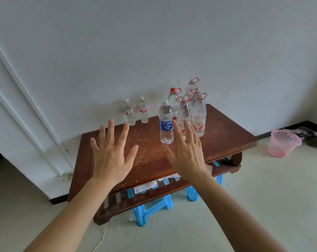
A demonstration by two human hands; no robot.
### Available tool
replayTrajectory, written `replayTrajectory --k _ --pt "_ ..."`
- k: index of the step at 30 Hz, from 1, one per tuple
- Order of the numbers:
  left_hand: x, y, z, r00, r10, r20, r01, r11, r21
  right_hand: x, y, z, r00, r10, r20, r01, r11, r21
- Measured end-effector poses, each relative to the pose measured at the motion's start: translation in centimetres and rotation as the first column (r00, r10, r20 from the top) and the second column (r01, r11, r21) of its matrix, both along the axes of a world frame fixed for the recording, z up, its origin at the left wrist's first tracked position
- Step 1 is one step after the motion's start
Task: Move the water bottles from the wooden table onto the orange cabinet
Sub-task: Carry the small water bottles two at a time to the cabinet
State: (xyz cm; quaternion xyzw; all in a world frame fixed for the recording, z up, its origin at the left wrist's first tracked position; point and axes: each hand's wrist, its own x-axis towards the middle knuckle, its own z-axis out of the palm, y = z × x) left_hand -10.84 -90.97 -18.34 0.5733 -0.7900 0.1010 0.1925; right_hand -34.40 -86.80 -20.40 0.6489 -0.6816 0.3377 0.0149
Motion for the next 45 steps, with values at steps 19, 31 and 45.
replayTrajectory --k 19,31,45 --pt "5.1 -34.1 -4.8 0.988 0.089 -0.127 -0.074 0.990 0.119 4.8 -36.4 -2.0 0.993 0.114 -0.006 -0.113 0.987 0.112" --pt "2.7 -50.4 -12.9 0.958 0.075 -0.278 0.016 0.950 0.312 5.6 -52.5 -11.6 0.943 0.014 0.332 -0.073 0.983 0.168" --pt "-4.2 -62.4 -24.8 0.835 0.083 -0.544 0.046 0.974 0.220 4.4 -65.9 -24.4 0.908 0.092 0.408 -0.110 0.994 0.019"
